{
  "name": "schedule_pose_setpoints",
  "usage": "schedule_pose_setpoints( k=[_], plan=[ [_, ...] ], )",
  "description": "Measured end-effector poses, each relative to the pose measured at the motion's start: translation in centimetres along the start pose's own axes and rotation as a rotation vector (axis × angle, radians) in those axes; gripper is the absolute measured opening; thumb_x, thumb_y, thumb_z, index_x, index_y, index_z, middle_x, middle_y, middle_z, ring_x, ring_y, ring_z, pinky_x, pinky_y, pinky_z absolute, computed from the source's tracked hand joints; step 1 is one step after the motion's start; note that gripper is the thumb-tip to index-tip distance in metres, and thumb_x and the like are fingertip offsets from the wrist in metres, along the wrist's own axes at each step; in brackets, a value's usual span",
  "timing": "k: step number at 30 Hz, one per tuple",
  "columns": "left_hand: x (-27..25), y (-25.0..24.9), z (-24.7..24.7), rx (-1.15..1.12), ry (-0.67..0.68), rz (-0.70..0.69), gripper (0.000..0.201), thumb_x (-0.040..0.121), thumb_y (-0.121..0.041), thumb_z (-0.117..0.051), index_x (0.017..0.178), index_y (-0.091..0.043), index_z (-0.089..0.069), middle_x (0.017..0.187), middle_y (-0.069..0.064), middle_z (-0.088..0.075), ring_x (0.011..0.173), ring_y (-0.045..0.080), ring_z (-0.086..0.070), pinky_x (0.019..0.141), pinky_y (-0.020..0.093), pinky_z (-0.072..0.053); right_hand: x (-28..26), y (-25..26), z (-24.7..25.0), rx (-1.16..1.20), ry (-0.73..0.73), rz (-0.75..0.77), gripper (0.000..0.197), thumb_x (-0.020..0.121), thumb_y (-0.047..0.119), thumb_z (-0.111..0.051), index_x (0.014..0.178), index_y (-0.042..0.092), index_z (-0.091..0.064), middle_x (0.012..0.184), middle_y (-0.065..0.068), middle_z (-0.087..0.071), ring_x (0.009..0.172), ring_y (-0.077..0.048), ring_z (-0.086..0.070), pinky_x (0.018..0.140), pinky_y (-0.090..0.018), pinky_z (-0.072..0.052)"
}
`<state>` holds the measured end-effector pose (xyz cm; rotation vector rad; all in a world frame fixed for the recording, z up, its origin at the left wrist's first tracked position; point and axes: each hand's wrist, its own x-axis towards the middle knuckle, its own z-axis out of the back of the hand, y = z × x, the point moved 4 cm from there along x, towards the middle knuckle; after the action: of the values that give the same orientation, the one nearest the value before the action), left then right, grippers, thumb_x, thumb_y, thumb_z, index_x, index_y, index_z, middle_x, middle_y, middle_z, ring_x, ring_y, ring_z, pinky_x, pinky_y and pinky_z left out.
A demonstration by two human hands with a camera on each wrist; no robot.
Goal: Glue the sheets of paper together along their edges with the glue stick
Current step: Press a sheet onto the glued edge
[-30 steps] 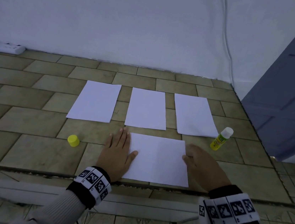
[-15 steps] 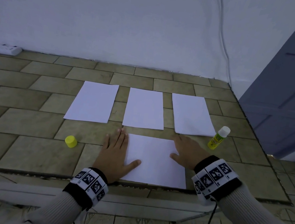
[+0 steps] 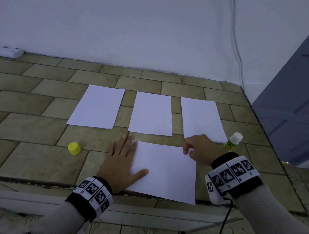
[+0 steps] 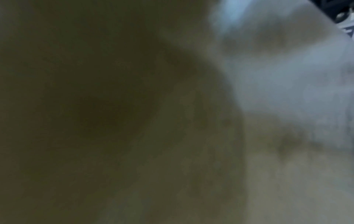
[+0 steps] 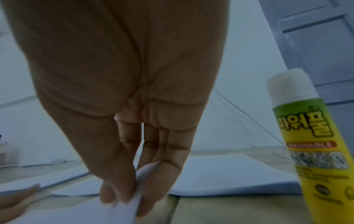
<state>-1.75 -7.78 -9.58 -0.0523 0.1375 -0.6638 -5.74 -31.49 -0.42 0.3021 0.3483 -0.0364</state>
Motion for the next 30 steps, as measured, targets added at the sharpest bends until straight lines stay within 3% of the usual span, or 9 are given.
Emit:
schedule_pose_setpoints(
  k=[3, 7, 11, 13, 15, 19, 25, 27, 30],
  plan=[
    [0.0, 0.2, -0.1, -0.017, -0.021, 0.015, 0.114, 0.071, -0.089, 0.014, 0.155, -0.013, 0.001, 0.159, 0.011, 0.025, 0.149, 0.025, 0.015, 0.121, 0.049, 0.004, -0.6, 0.2, 1.7, -0.014, -0.038, 0.048, 0.023, 0.088, 0.000, -0.054, 0.095, 0.013, -0.071, 0.109, 0.000, -0.061, 0.099, -0.011, -0.055, 0.082, -0.017, -0.040],
    [-0.1, 0.2, 0.2, -0.105, -0.114, 0.010, 0.104, 0.081, -0.085, 0.000, 0.155, -0.012, 0.009, 0.160, 0.010, 0.022, 0.150, 0.024, 0.011, 0.121, 0.051, -0.002, -2.0, 0.6, 5.8, 0.030, -0.172, 0.091, 0.023, 0.086, 0.004, -0.059, 0.083, 0.022, -0.073, 0.088, 0.010, -0.062, 0.068, 0.006, -0.049, 0.063, -0.002, -0.034],
    [-0.4, 0.1, 0.3, -0.158, -0.174, 0.010, 0.105, 0.083, -0.084, -0.006, 0.153, -0.007, 0.012, 0.161, 0.012, 0.021, 0.150, 0.023, 0.011, 0.121, 0.048, -0.002, -3.0, -0.5, 9.8, 0.207, -0.311, 0.053, 0.022, 0.083, -0.001, -0.062, 0.086, 0.018, -0.073, 0.079, 0.011, -0.063, 0.062, -0.005, -0.063, 0.056, -0.004, -0.043],
    [-0.4, 0.1, 0.3, -0.162, -0.177, 0.014, 0.107, 0.083, -0.085, -0.006, 0.154, -0.006, 0.009, 0.161, 0.011, 0.021, 0.150, 0.022, 0.011, 0.121, 0.048, -0.001, -2.4, -1.5, 10.6, 0.325, -0.377, 0.035, 0.027, 0.083, -0.004, -0.062, 0.093, 0.019, -0.071, 0.082, 0.006, -0.064, 0.063, -0.017, -0.067, 0.063, -0.013, -0.052],
    [-0.4, 0.1, 0.3, -0.166, -0.175, 0.016, 0.107, 0.083, -0.085, -0.005, 0.154, -0.007, 0.006, 0.161, 0.010, 0.018, 0.150, 0.022, 0.010, 0.120, 0.048, -0.001, -0.9, -2.3, 10.3, 0.483, -0.421, 0.014, 0.031, 0.083, -0.007, -0.062, 0.099, 0.018, -0.068, 0.082, 0.002, -0.063, 0.068, -0.024, -0.067, 0.071, -0.030, -0.059],
    [-0.3, 0.0, 0.2, -0.136, -0.125, 0.022, 0.107, 0.079, -0.085, 0.005, 0.156, -0.011, -0.004, 0.162, 0.008, 0.009, 0.150, 0.020, 0.012, 0.121, 0.049, 0.001, 3.2, -2.3, 6.8, 0.768, -0.472, -0.074, 0.031, 0.082, -0.010, -0.062, 0.105, 0.012, -0.062, 0.077, -0.003, -0.061, 0.067, -0.025, -0.065, 0.081, -0.046, -0.057],
    [-0.2, 0.0, 0.1, -0.083, -0.082, 0.036, 0.101, 0.080, -0.082, 0.001, 0.156, -0.015, -0.008, 0.163, 0.003, 0.006, 0.149, 0.016, 0.014, 0.120, 0.045, 0.009, 7.3, -0.2, 0.6, 0.888, -0.511, -0.209, 0.032, 0.085, -0.005, -0.061, 0.116, 0.000, -0.059, 0.088, -0.006, -0.055, 0.065, -0.018, -0.063, 0.077, -0.030, -0.058],
    [-0.2, 0.0, 0.3, -0.089, -0.084, 0.041, 0.101, 0.080, -0.081, 0.000, 0.156, -0.015, -0.009, 0.163, 0.002, 0.006, 0.149, 0.016, 0.013, 0.120, 0.045, 0.009, 8.1, 0.3, -0.6, 0.882, -0.509, -0.231, 0.033, 0.086, -0.004, -0.061, 0.119, 0.000, -0.058, 0.097, -0.010, -0.052, 0.076, -0.024, -0.064, 0.082, -0.034, -0.057],
    [-0.3, -0.1, 0.4, -0.083, -0.070, 0.047, 0.101, 0.080, -0.081, 0.000, 0.156, -0.015, -0.008, 0.163, 0.002, 0.008, 0.149, 0.015, 0.015, 0.120, 0.045, 0.010, 8.9, 0.6, -1.3, 0.759, -0.487, -0.234, 0.035, 0.087, 0.003, -0.062, 0.122, 0.003, -0.058, 0.110, -0.015, -0.057, 0.099, -0.030, -0.064, 0.082, -0.020, -0.048]
  ],
)
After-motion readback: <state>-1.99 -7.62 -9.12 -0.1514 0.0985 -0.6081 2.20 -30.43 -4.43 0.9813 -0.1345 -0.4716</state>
